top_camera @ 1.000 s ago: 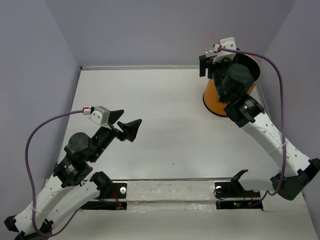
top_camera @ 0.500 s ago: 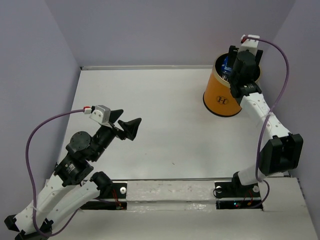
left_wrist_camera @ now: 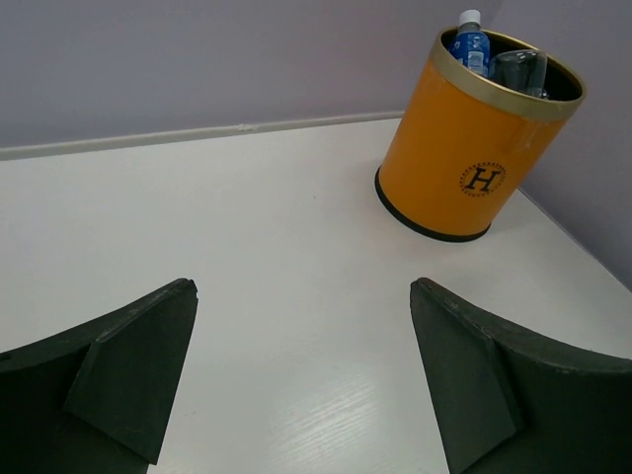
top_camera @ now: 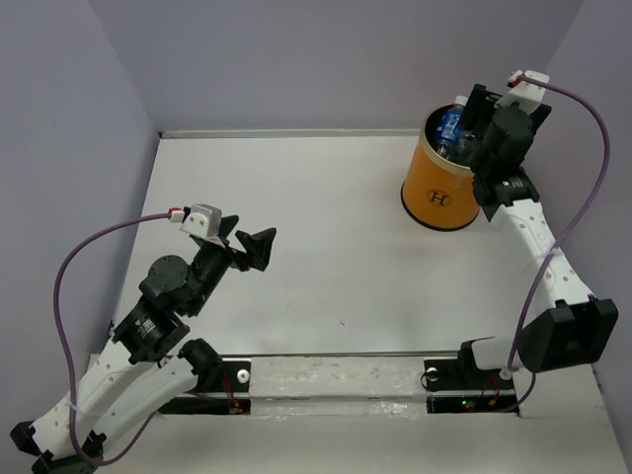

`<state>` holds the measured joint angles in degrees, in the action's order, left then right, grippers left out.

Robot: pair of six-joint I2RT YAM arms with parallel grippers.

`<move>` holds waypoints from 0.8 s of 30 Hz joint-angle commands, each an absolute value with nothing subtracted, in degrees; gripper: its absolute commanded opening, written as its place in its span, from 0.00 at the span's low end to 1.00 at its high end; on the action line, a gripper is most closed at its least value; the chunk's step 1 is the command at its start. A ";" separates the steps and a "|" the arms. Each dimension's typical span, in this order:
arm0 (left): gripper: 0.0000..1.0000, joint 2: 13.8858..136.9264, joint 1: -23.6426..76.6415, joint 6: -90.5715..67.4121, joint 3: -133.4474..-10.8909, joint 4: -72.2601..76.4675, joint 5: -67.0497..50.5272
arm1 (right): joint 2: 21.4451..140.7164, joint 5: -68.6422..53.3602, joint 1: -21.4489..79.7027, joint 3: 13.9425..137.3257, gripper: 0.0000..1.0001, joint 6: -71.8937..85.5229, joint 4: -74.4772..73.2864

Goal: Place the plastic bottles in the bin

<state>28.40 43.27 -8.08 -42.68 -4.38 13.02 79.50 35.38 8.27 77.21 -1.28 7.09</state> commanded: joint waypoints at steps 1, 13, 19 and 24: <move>0.99 28.74 42.80 -8.26 -41.84 -1.32 16.08 | 71.38 26.74 8.26 80.95 1.00 4.29 2.92; 0.99 25.32 42.45 -9.23 -41.74 -0.44 14.52 | 44.86 -23.34 8.79 64.61 1.00 26.18 -4.05; 0.99 21.63 42.45 -11.60 -47.54 -0.61 10.28 | 24.73 -29.54 8.79 58.19 1.00 24.96 -5.53; 0.99 21.62 42.45 -14.32 -56.76 -4.65 11.95 | 13.71 -23.48 8.79 57.39 1.00 21.80 -11.78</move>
